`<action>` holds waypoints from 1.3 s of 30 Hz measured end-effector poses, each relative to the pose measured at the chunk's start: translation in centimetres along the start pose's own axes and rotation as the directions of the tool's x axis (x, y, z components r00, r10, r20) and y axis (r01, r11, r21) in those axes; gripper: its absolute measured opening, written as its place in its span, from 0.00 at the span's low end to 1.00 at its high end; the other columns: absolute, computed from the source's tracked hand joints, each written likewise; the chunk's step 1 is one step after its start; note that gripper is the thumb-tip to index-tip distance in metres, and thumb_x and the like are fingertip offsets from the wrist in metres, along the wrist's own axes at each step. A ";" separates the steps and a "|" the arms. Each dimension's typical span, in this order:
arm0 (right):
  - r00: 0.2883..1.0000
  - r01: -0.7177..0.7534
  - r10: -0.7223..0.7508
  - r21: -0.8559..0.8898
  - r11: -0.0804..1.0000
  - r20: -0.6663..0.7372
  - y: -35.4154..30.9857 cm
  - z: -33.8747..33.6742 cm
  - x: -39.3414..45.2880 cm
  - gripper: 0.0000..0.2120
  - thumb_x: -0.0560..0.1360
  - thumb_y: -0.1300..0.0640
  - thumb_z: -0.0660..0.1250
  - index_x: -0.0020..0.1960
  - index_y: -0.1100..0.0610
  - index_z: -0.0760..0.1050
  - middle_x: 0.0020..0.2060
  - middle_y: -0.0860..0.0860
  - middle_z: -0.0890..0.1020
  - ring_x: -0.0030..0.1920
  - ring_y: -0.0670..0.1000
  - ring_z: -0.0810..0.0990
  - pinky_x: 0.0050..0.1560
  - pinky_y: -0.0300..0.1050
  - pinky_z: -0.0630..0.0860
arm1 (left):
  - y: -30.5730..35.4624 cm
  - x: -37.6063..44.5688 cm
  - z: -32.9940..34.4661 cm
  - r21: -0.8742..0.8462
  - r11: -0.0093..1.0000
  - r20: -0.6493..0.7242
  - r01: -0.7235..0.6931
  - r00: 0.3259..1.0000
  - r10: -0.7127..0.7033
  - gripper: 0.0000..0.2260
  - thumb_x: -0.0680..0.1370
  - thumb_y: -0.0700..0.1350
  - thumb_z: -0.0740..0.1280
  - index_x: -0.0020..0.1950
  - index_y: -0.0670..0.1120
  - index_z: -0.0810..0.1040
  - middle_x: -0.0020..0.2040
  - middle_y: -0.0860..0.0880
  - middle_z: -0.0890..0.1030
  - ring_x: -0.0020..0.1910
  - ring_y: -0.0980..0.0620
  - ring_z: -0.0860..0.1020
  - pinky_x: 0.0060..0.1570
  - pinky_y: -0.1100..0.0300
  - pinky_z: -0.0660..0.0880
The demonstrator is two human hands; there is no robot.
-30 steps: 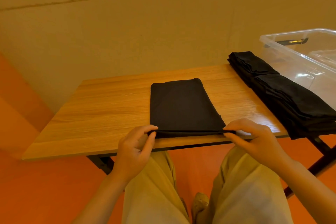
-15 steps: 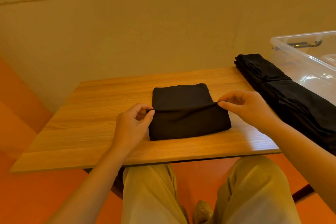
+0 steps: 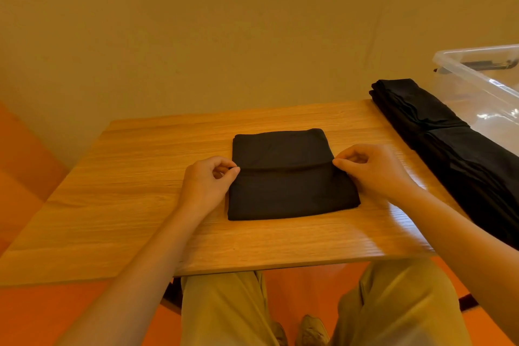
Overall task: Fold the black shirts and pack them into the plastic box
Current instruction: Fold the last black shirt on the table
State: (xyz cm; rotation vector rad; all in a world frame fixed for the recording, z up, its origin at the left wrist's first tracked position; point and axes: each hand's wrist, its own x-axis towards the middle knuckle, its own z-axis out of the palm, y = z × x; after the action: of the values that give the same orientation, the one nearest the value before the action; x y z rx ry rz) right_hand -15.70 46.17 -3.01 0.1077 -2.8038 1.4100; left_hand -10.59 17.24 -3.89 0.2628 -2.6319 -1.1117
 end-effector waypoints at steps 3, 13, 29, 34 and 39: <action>1.000 -0.016 0.016 0.019 1.000 -0.002 -0.2 0.1 0.3 0.02 0.74 0.53 0.71 0.46 0.49 0.80 0.40 0.46 0.82 0.43 0.45 0.80 0.42 0.38 0.75 | -0.2 0.2 0.0 -0.010 1.000 -0.014 0.004 1.000 -0.004 0.04 0.77 0.48 0.69 0.50 0.51 0.80 0.44 0.56 0.79 0.44 0.58 0.76 0.40 0.68 0.71; 0.878 0.356 -0.450 -0.403 0.843 -0.165 -2.2 1.7 -2.6 0.12 0.78 0.55 0.61 0.59 0.56 0.77 0.56 0.50 0.79 0.57 0.50 0.76 0.56 0.44 0.73 | 2.4 -2.2 1.7 0.335 0.867 -0.029 -0.368 0.916 0.400 0.15 0.81 0.51 0.61 0.66 0.49 0.75 0.67 0.51 0.73 0.67 0.53 0.68 0.63 0.63 0.53; 0.976 0.200 -0.092 -0.657 0.727 0.196 -0.5 4.7 -6.6 0.44 0.68 0.27 0.29 0.76 0.51 0.34 0.74 0.45 0.35 0.71 0.42 0.30 0.71 0.40 0.35 | 1.9 -4.8 4.0 0.539 0.798 0.353 -0.269 0.933 0.077 0.31 0.78 0.67 0.42 0.78 0.57 0.38 0.78 0.55 0.36 0.75 0.57 0.33 0.75 0.55 0.35; 0.975 0.205 -0.094 -0.644 0.737 0.203 -0.4 4.8 -6.6 0.45 0.67 0.26 0.30 0.77 0.52 0.35 0.76 0.46 0.37 0.72 0.42 0.32 0.71 0.40 0.36 | 1.9 -4.8 4.0 0.541 0.798 0.356 -0.265 0.932 0.068 0.31 0.78 0.67 0.42 0.78 0.57 0.38 0.78 0.55 0.37 0.75 0.57 0.34 0.75 0.54 0.36; 0.970 0.190 -0.043 -0.640 0.745 0.239 -1.4 4.5 -6.6 0.40 0.73 0.30 0.37 0.77 0.52 0.36 0.76 0.46 0.37 0.71 0.42 0.31 0.71 0.40 0.36 | 2.4 -4.6 3.9 0.509 0.822 0.396 -0.255 0.917 0.039 0.31 0.78 0.67 0.42 0.78 0.57 0.40 0.78 0.55 0.39 0.75 0.57 0.35 0.75 0.55 0.35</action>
State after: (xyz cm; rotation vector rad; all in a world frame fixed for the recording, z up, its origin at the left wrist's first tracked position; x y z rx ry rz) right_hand -8.89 42.09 -4.77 0.4384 -3.2015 0.3218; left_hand -7.57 22.75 -5.59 -0.0621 -3.2026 -0.3359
